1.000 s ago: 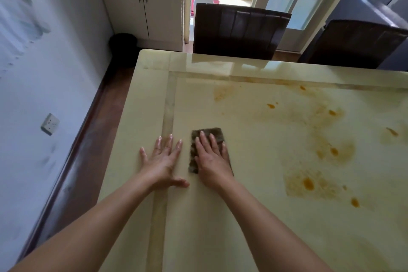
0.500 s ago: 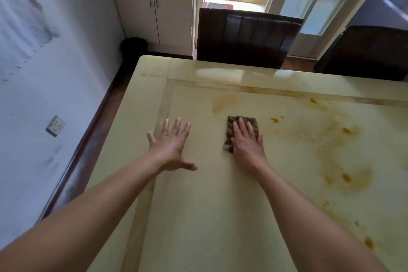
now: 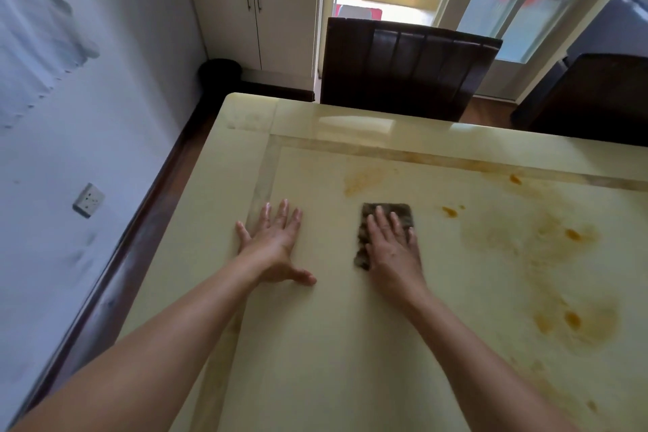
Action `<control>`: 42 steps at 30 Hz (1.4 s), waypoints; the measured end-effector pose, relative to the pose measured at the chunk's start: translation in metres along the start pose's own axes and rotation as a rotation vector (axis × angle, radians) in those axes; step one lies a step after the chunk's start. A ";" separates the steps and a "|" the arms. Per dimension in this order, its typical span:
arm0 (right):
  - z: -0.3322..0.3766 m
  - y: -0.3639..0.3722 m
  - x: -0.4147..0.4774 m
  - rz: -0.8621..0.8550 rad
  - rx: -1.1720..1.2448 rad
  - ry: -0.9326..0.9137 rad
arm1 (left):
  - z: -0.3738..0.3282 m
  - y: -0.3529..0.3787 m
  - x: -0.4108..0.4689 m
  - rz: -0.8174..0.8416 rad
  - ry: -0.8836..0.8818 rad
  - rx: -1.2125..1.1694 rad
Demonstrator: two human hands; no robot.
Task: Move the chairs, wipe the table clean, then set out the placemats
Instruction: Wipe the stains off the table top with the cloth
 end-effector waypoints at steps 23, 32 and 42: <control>-0.069 -0.017 0.085 -0.007 -0.012 0.093 | -0.003 -0.008 0.004 -0.025 -0.025 0.063; -0.072 -0.010 0.093 -0.005 -0.037 0.090 | -0.045 -0.043 0.067 0.004 -0.076 -0.037; 0.024 0.003 0.140 0.045 0.052 -0.138 | -0.046 -0.032 0.077 0.082 -0.110 -0.055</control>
Point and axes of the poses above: each hand's wrist, its own x-axis towards the middle knuckle, its own y-axis out of the palm, z = x × y, the point moved 6 cm from there along x, towards the middle knuckle, and after that the axes turned 14 degrees about -z, right-handed, at the moved point
